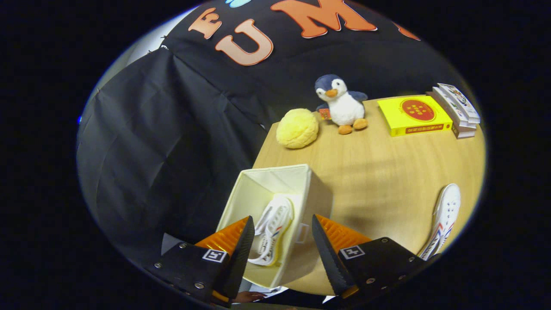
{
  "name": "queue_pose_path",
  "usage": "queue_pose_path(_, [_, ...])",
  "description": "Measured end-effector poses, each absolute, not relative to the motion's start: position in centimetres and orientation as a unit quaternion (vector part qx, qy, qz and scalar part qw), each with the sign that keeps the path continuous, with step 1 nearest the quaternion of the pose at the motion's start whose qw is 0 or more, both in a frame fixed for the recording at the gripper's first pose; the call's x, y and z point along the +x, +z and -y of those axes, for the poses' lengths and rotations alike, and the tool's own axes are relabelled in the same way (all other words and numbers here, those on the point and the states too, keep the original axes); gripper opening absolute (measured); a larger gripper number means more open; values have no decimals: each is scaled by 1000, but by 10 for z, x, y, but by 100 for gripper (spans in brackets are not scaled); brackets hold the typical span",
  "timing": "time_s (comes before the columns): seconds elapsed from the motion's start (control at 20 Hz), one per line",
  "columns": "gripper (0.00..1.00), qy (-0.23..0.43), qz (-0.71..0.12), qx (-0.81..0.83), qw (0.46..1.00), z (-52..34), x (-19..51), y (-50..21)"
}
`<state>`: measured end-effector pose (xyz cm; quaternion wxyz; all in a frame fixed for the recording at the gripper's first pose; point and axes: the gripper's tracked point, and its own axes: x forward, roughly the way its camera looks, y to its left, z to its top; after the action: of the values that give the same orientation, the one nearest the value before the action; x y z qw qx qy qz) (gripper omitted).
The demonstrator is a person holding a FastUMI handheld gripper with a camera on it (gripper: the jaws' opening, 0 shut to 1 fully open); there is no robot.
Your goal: Open the storage box then place both shoes into the box .Put the left shoe in first, then the right shoe, with the right side of both shoes facing outward in a uniform manner.
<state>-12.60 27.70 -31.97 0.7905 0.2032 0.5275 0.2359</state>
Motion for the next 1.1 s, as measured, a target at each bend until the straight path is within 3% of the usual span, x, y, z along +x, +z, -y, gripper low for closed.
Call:
queue_pose_path(0.2, [96, 171, -514, 152, 827, -194, -124, -342])
queue_pose_path(0.6, [97, 39, -550, 76, 831, -42, -168, -398])
queue_pose_path(1.1, [88, -1, -604, 26, 796, 19, -218, -466])
